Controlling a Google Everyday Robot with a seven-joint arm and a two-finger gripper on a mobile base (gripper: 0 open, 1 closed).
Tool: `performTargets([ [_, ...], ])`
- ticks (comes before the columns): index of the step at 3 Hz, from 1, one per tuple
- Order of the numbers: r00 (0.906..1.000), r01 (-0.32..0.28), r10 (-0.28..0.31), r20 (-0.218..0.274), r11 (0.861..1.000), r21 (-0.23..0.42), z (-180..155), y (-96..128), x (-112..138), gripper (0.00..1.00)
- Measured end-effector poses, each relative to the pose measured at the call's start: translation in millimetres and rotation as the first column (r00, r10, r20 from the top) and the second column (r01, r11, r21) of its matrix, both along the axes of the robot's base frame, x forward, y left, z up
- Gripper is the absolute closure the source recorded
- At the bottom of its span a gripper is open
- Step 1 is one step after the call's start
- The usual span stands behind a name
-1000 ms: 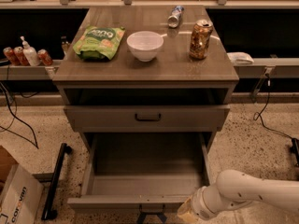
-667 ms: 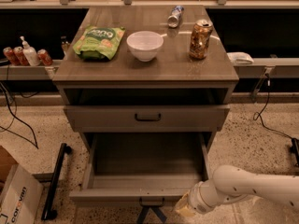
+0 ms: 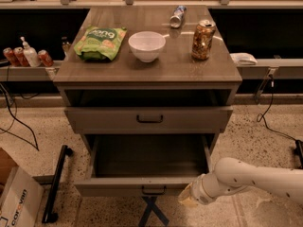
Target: Close middle drawer
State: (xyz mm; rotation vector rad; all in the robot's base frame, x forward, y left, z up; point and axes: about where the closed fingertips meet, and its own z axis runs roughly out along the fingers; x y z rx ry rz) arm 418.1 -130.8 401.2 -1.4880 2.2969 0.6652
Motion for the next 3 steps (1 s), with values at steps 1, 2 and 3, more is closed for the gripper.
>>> performTargets([
  [1, 0.9993, 0.036, -0.036, 0.007, 0.999, -0.027, -11, -2, -1, 1.0],
  [2, 0.9932, 0.08, -0.076, 0.088, 0.996, -0.034, -25, -7, 17, 1.0],
  [3, 0.9834, 0.099, -0.09, 0.157, 0.994, -0.048, -33, -13, 42, 1.0],
])
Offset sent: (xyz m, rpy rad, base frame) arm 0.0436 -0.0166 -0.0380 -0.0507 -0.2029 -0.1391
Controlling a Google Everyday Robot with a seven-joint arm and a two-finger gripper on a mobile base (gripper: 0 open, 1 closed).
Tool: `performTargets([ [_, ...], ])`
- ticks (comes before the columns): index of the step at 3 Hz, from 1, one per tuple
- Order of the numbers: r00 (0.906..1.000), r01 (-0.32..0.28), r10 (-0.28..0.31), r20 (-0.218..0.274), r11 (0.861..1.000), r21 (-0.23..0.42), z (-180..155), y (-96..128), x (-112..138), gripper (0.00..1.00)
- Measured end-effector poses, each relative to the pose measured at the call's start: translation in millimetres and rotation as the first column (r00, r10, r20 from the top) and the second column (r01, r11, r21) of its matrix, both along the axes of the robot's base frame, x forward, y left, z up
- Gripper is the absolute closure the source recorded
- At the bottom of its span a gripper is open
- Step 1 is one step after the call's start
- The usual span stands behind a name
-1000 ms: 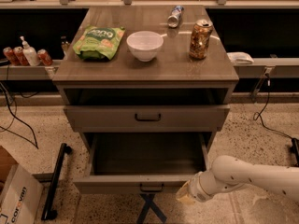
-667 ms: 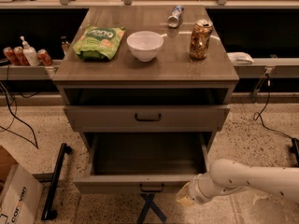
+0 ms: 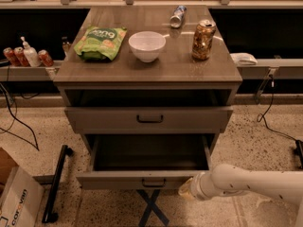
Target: Close middle drawer
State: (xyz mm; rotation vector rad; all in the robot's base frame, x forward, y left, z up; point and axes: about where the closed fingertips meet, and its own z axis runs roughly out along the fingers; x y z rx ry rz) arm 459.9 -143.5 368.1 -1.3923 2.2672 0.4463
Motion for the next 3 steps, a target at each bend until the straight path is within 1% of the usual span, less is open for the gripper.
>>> performTargets([
  [1, 0.9978, 0.025, -0.025, 0.061, 1.0, 0.001, 0, -8, 24, 1.0],
  [2, 0.9928, 0.044, -0.045, 0.111, 0.999, 0.006, 9, -14, 40, 1.0],
  [3, 0.9876, 0.059, -0.061, 0.145, 0.998, 0.016, 16, -18, 53, 0.81],
])
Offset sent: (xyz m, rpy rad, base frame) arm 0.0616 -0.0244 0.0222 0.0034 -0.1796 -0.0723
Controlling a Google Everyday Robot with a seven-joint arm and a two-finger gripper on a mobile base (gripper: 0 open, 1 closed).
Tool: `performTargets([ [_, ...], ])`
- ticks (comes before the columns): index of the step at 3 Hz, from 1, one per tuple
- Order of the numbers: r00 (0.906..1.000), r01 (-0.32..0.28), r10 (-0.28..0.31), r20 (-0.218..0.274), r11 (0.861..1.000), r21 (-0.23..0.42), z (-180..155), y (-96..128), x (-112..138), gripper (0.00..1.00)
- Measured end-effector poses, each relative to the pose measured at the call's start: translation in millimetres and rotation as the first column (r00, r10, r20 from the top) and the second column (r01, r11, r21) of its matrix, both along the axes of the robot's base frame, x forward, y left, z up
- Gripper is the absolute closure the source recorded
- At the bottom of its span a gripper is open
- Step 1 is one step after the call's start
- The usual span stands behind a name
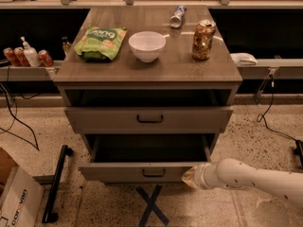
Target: Close middle drawer
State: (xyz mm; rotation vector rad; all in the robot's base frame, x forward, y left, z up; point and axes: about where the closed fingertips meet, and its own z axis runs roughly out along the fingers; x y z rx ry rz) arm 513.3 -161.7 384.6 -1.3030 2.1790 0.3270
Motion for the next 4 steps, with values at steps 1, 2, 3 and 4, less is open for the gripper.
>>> performTargets([
  [1, 0.9997, 0.003, -0.004, 0.026, 1.0, 0.012, 6, -2, 15, 0.57],
  [2, 0.9989, 0.002, -0.003, 0.046, 0.999, 0.035, 9, -3, 30, 0.36],
  [3, 0.9981, -0.002, -0.002, 0.062, 0.998, 0.058, 11, -5, 48, 0.11],
  [4, 0.9974, -0.002, -0.004, 0.072, 0.997, 0.078, 12, -7, 63, 0.0],
])
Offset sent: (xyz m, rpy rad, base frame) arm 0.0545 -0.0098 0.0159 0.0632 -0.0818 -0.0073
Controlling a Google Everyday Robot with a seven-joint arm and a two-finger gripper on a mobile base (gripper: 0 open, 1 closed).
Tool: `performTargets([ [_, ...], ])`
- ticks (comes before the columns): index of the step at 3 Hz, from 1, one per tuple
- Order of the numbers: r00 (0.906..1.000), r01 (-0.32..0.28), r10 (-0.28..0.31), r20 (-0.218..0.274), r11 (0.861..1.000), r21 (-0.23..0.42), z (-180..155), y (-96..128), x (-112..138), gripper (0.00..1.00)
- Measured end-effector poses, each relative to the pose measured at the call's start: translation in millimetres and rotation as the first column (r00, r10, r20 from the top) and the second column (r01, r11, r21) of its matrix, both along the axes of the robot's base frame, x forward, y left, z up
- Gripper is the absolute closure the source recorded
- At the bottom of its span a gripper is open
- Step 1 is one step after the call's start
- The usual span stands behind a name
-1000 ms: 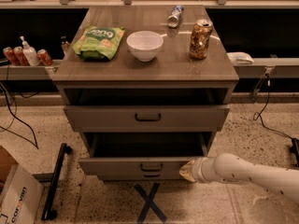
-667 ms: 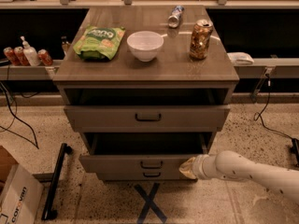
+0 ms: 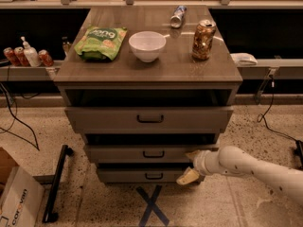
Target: Close middle drawer
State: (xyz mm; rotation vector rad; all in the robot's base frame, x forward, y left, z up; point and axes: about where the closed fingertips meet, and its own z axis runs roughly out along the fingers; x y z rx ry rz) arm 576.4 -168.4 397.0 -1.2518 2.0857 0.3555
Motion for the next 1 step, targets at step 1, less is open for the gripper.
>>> performTargets([
  [1, 1.0, 0.0, 0.0, 0.0, 1.0, 0.0, 0.0, 0.0, 0.0, 0.0],
])
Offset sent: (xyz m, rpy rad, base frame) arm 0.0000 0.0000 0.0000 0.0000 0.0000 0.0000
